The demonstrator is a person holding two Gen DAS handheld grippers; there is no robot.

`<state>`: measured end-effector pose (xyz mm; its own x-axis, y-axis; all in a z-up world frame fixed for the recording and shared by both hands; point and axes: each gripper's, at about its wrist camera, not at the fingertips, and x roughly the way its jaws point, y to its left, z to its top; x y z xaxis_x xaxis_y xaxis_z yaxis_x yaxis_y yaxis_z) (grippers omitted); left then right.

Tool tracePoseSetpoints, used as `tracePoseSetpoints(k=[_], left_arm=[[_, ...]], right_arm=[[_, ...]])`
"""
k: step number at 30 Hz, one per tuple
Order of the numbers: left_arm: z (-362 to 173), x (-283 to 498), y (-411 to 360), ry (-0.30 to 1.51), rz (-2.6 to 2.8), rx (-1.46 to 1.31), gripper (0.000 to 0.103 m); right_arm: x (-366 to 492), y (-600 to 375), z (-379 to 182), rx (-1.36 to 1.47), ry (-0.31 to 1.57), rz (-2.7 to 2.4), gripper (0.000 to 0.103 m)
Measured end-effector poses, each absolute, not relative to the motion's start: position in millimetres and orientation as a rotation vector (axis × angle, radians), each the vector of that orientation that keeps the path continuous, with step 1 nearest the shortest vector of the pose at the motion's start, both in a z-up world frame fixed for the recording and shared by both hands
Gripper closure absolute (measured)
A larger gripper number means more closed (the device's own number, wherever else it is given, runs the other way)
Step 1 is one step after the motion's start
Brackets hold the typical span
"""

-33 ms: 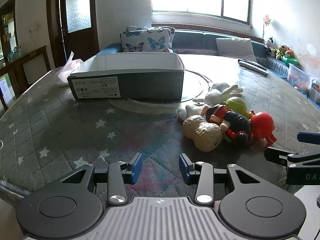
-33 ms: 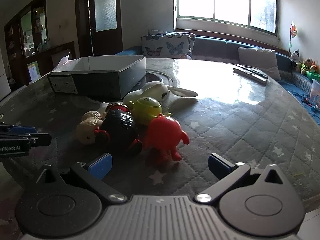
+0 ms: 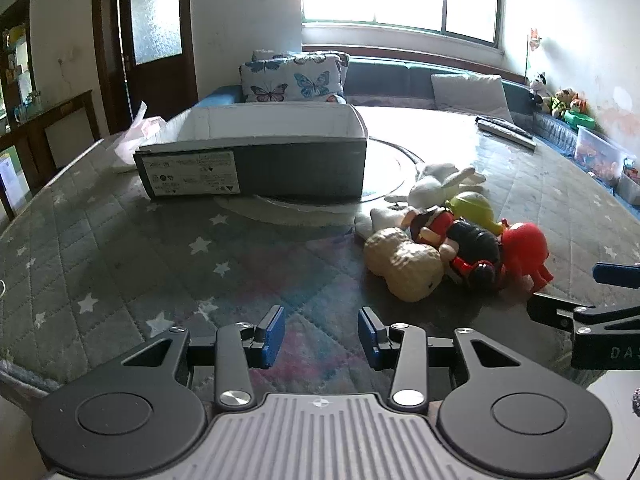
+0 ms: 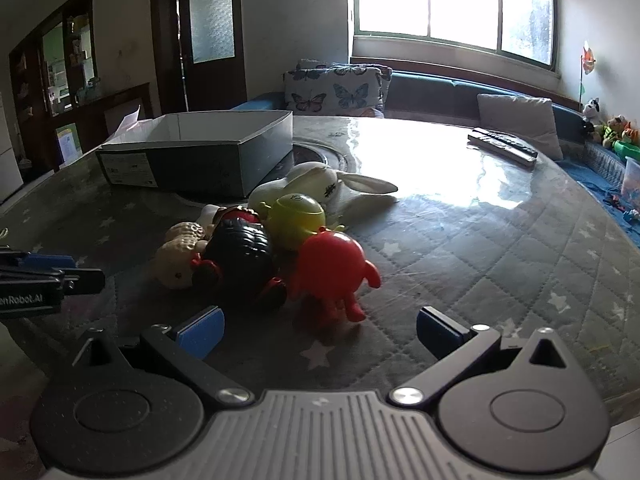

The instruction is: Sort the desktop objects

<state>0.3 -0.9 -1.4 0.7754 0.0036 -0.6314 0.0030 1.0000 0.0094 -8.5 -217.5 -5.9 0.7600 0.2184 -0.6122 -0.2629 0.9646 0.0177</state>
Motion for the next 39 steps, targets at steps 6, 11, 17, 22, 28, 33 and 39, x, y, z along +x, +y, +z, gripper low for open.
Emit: tracePoseSetpoints(k=[6, 11, 17, 22, 28, 33, 39], left_arm=[[-9, 2, -6, 0.733, -0.005, 0.023, 0.060], [-10, 3, -11, 0.765, -0.014, 0.019, 0.060], [-14, 2, -14, 0.783, -0.011, 0.020, 0.060], [-16, 2, -12, 0.793, -0.008, 0.007, 0.060], [-17, 4, -10, 0.802, -0.003, 0.000, 0.060], [-17, 5, -11, 0.805, 0.001, 0.001, 0.060], [-17, 6, -12, 0.807, 0.001, 0.005, 0.060]], right_arm=[[-13, -210, -7, -0.067, 0.663, 0.278, 0.000], [-15, -203, -9, -0.076, 0.666, 0.292, 0.000], [-27, -189, -11, -0.096, 0.665, 0.303, 0.000], [-35, -177, -14, -0.108, 0.665, 0.302, 0.000], [-41, -166, -19, -0.112, 0.674, 0.298, 0.000], [-51, -155, -24, -0.113, 0.672, 0.302, 0.000], [-68, -140, -31, -0.113, 0.670, 0.297, 0.000]])
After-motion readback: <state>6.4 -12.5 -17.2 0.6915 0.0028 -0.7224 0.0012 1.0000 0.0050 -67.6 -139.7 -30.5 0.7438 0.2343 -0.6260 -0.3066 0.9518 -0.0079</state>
